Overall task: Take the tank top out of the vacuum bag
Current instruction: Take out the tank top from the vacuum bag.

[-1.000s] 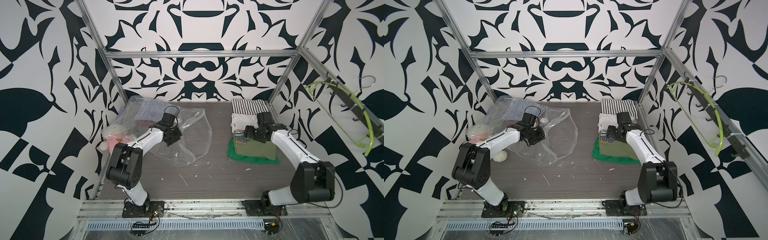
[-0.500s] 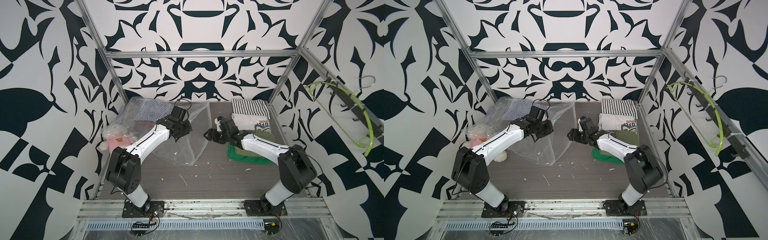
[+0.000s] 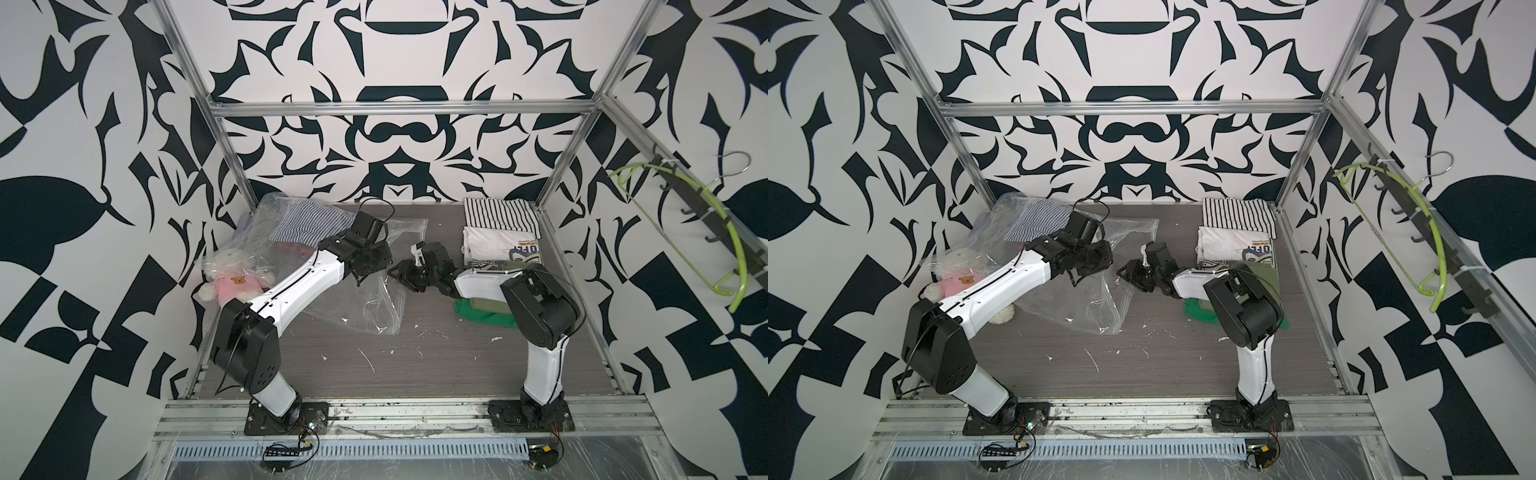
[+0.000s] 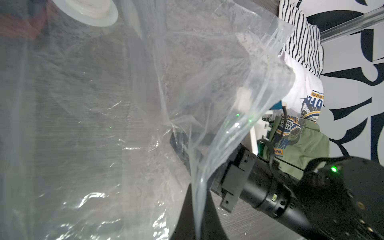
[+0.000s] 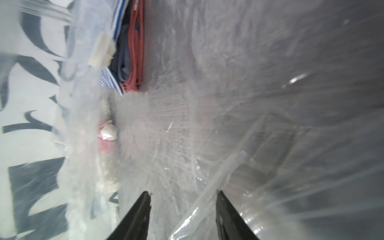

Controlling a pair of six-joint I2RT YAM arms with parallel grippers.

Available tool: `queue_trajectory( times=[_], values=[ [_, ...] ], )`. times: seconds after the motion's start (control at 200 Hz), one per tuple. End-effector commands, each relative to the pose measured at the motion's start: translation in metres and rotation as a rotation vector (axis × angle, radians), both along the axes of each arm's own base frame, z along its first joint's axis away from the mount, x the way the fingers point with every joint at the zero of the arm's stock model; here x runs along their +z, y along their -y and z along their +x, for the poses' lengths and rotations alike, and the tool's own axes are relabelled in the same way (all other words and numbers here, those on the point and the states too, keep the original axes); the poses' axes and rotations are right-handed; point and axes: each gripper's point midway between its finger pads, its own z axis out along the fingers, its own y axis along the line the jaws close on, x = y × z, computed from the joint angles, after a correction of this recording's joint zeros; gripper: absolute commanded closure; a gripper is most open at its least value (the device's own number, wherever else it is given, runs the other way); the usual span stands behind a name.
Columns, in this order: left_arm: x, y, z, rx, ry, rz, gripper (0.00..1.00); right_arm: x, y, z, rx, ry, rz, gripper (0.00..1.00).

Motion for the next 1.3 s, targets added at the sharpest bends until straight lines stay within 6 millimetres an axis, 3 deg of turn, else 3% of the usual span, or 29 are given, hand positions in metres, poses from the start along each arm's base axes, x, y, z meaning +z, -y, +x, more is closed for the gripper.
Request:
queue_trajectory(
  times=[0.0, 0.215, 0.38, 0.52, 0.815, 1.055, 1.295],
  values=[
    [0.017, -0.005, -0.004, -0.003, 0.040, 0.003, 1.00, 0.041, 0.006, -0.007, -0.004, 0.095, 0.020, 0.43],
    [0.016, -0.003, -0.002, -0.010, 0.043, 0.003, 1.00, 0.075, 0.020, -0.018, -0.011, 0.158, -0.015, 0.42],
    [0.018, -0.001, -0.001, -0.011, 0.048, -0.007, 1.00, 0.094, 0.010, -0.012, 0.010, 0.199, -0.003, 0.48],
    [0.022, 0.002, -0.001, -0.015, 0.048, -0.026, 1.00, 0.081, -0.014, -0.004, 0.039, 0.176, 0.007, 0.52],
    [0.044, 0.013, -0.003, -0.031, 0.073, -0.110, 1.00, 0.050, -0.086, 0.005, 0.080, 0.156, 0.070, 0.54],
    [0.049, 0.030, -0.003, -0.075, 0.056, -0.183, 1.00, 0.025, -0.108, 0.012, 0.049, 0.117, 0.083, 0.54],
    [0.058, 0.038, -0.006, -0.095, 0.064, -0.203, 1.00, 0.023, -0.131, 0.034, 0.024, 0.116, 0.169, 0.52]
  ],
)
